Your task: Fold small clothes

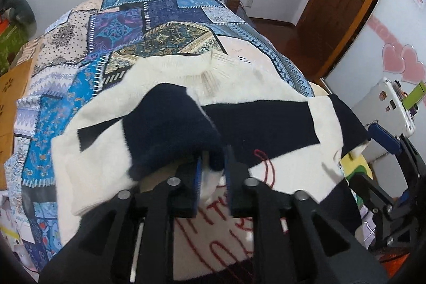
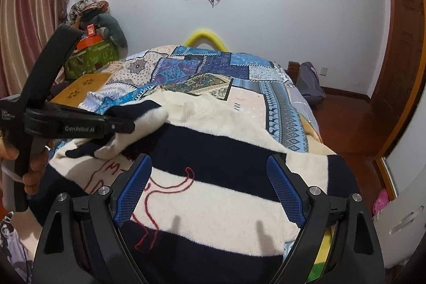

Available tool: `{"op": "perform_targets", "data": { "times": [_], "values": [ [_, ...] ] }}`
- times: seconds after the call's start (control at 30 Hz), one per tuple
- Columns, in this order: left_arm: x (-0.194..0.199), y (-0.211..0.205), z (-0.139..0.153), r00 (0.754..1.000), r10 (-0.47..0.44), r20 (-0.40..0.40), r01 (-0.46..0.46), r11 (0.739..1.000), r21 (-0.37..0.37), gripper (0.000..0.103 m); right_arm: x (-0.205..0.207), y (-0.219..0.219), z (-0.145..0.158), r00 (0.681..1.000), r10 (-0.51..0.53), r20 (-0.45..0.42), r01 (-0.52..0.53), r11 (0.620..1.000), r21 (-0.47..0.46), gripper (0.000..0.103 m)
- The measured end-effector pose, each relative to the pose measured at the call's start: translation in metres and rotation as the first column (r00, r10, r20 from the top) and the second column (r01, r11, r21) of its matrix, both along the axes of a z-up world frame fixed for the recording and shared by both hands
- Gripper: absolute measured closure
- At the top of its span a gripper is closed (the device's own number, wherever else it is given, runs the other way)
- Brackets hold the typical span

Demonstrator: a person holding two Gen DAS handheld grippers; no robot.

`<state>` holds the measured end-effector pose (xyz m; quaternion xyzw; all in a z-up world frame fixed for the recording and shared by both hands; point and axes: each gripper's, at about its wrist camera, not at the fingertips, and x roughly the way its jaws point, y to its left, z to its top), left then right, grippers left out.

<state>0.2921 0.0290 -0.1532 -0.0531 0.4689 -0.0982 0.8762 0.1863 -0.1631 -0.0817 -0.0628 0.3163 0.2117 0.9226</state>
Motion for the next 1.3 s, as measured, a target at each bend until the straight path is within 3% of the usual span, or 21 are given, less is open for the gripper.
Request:
{"op": "perform_targets", "data": {
  "times": [0.13, 0.33, 0.5, 0.67, 0.9, 1.1, 1.17, 1.3],
  "values": [
    [-0.014, 0.023, 0.018, 0.997, 0.043, 0.061, -0.043, 0.999, 0.000, 0.053, 0.000, 0.009, 0.004, 1.000, 0.026, 0.010, -0.026, 1.000, -0.017, 0.016],
    [-0.039, 0.083, 0.037, 0.971, 0.179, 0.156, -0.193, 0.978, 0.084, 0.037, 0.003, 0.039, 0.011, 0.994, 0.102, 0.026, -0.101, 0.994, -0.039, 0.016],
    [-0.056, 0.141, 0.020, 0.947, 0.294, 0.128, -0.307, 0.945, 0.108, 0.036, 0.005, 0.082, 0.007, 0.977, 0.210, 0.027, -0.207, 0.973, -0.098, 0.016],
    [-0.064, 0.178, -0.022, 0.934, 0.358, 0.026, -0.358, 0.928, 0.100, 0.036, 0.012, 0.128, -0.012, 0.947, 0.322, -0.019, -0.320, 0.930, -0.182, 0.016],
    [-0.067, 0.182, -0.068, 0.935, 0.348, -0.071, -0.339, 0.934, 0.113, 0.036, 0.028, 0.169, -0.045, 0.915, 0.387, -0.111, -0.402, 0.874, -0.272, 0.016],
    [-0.065, 0.176, -0.078, 0.942, 0.329, -0.059, -0.320, 0.939, 0.122, 0.036, 0.041, 0.181, -0.067, 0.913, 0.380, -0.149, -0.408, 0.853, -0.326, 0.020],
    [-0.063, 0.176, -0.079, 0.943, 0.328, -0.063, -0.320, 0.940, 0.117, 0.036, 0.043, 0.182, -0.068, 0.915, 0.376, -0.144, -0.403, 0.851, -0.337, 0.031],
    [-0.062, 0.176, -0.081, 0.942, 0.329, -0.066, -0.321, 0.940, 0.114, 0.036, 0.049, 0.182, -0.068, 0.917, 0.368, -0.153, -0.398, 0.855, -0.332, 0.070]
  ]
}}
